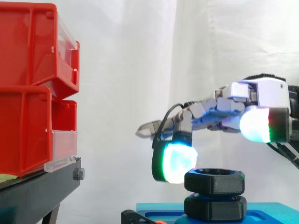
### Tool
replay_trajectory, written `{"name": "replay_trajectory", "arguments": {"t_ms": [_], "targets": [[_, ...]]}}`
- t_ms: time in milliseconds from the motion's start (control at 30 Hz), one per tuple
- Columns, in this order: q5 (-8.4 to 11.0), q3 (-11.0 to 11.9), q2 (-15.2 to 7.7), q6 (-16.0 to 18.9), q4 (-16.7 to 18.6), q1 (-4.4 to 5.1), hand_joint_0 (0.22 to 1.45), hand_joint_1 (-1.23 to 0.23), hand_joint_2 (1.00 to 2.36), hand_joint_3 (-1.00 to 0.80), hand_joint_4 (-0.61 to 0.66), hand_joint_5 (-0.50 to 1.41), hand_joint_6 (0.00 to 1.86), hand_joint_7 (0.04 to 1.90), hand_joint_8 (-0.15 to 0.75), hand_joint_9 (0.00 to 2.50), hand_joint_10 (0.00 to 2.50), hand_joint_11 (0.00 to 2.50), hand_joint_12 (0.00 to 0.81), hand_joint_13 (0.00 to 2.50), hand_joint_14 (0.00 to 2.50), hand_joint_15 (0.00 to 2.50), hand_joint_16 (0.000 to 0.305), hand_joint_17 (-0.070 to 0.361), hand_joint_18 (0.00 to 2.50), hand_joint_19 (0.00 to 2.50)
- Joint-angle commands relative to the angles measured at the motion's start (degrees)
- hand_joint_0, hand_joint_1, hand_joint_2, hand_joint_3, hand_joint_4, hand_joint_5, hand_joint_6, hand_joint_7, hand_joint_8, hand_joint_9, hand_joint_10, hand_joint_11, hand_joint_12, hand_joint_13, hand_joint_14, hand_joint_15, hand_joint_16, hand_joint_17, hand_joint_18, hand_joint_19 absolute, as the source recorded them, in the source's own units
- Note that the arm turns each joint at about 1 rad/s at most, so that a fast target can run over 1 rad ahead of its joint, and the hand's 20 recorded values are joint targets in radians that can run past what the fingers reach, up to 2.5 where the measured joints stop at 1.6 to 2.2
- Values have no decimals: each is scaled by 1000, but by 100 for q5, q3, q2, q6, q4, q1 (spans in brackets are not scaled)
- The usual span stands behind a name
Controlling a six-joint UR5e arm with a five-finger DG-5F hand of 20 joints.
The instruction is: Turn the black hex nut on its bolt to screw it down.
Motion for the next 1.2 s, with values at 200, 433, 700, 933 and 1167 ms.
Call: {"name": "replay_trajectory", "arguments": {"t_ms": [200,433,700,933,1167], "targets": [[8,217,0,83,67,131,483,-237,1000,-500,378,-97,584,977,327,285,2,99,380,268,0,15,59,133,219,369],[298,208,-150,66,93,421,485,-239,1000,-500,374,-96,580,987,327,297,1,102,379,275,0,13,59,133,223,373],[473,208,-150,66,67,614,490,-238,1000,-500,370,-92,635,903,328,314,2,101,379,285,0,18,58,131,239,378],[517,208,-150,57,23,658,493,-243,1000,-500,341,-90,766,710,334,330,2,114,377,292,0,22,58,130,253,388],[500,208,-150,48,-12,649,498,-254,1000,-500,343,-87,774,702,339,346,3,126,376,301,0,25,58,130,268,395]]}}
